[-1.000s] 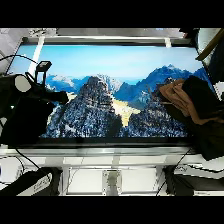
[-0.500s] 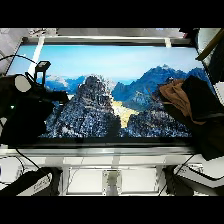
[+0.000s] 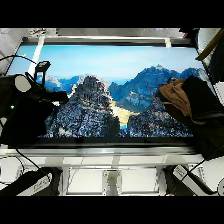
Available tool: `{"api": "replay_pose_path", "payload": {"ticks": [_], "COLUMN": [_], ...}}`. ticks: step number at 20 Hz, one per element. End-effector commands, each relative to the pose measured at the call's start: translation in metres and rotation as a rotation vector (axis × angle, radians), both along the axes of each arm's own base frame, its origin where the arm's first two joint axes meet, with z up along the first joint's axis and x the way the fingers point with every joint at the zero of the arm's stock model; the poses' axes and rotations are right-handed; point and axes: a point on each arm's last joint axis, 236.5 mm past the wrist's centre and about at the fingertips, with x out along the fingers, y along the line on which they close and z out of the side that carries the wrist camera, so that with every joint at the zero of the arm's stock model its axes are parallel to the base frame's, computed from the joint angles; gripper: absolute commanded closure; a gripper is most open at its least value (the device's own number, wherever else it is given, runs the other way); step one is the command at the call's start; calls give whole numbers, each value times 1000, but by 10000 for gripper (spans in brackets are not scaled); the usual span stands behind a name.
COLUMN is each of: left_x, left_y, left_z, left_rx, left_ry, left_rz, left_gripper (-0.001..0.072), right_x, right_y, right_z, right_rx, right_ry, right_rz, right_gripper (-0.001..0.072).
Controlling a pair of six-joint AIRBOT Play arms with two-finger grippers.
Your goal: Fold the clothes and pants, and hang the long-sleeved shirts on hangers.
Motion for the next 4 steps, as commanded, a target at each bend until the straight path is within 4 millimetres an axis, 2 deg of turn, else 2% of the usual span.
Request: {"api": "replay_pose_path", "payload": {"ticks": [1, 4], "left_x": [0, 0], "left_y": [0, 0], "left_z": [0, 0], "left_rx": [1, 1], "left_ry": [-1, -1], "left_rz": [0, 0], "left_gripper": [17, 17], "right_x": [-12, -15], "right_y": [46, 60], "right_z": [13, 8], "right_rx": [-16, -36], "right_ry": [-56, -40], "right_rz": [157, 207], "right_gripper": [699, 699]}}
